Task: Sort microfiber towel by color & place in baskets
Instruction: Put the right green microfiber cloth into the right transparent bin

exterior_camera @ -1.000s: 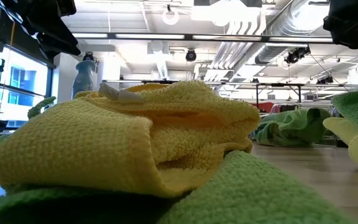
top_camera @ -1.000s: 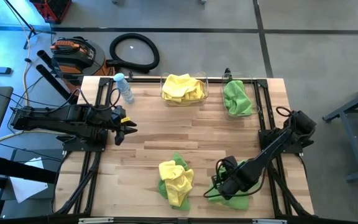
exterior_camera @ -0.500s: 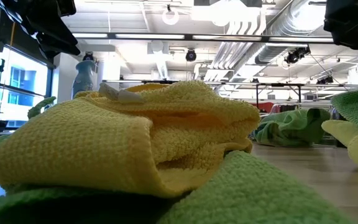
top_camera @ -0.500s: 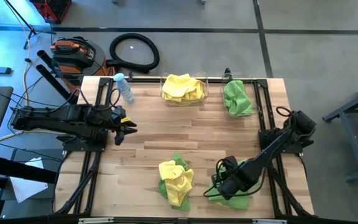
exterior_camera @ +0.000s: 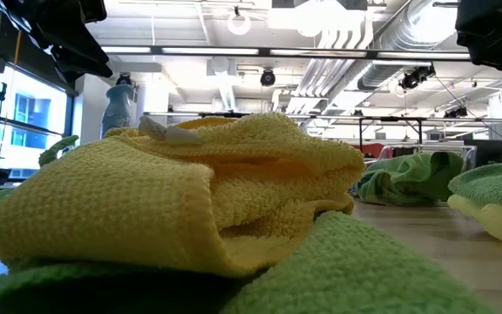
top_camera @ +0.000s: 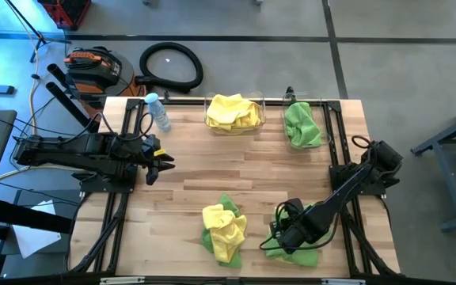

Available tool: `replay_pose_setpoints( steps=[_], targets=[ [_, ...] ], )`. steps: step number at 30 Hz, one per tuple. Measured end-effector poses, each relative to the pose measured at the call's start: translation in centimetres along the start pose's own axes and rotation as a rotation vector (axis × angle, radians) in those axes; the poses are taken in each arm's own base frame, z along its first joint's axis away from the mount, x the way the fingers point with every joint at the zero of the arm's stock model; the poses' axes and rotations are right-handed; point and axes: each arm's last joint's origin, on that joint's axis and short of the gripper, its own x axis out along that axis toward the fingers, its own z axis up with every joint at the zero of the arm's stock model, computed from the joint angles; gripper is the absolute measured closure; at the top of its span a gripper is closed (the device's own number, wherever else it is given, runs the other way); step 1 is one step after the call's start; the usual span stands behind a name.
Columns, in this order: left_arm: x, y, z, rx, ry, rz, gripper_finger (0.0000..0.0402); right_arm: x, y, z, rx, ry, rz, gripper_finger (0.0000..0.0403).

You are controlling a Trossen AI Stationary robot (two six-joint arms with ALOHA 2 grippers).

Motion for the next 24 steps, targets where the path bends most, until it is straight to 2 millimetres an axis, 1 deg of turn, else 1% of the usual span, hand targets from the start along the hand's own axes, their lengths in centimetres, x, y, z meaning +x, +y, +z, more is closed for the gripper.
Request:
replay_pose_setpoints(
  steps=[5, 9, 24],
  targets=[
    [0.00, 0.00, 0.00, 0.000, 0.000, 0.000, 0.0283, 0.00, -0.01, -0.03, 0.000, 0.009, -0.004, 0.0285],
    [0.00, 0.00, 0.00, 0.000, 0.000, 0.000, 0.0283, -0.01, 0.16, -0.12, 0.000, 0.018, 0.013, 0.0294],
    [-0.01, 0.00, 0.00, 0.002, 0.000, 0.000, 0.0283, -0.01, 0.20, -0.14, 0.000, 0.021, 0.017, 0.0378]
  ],
)
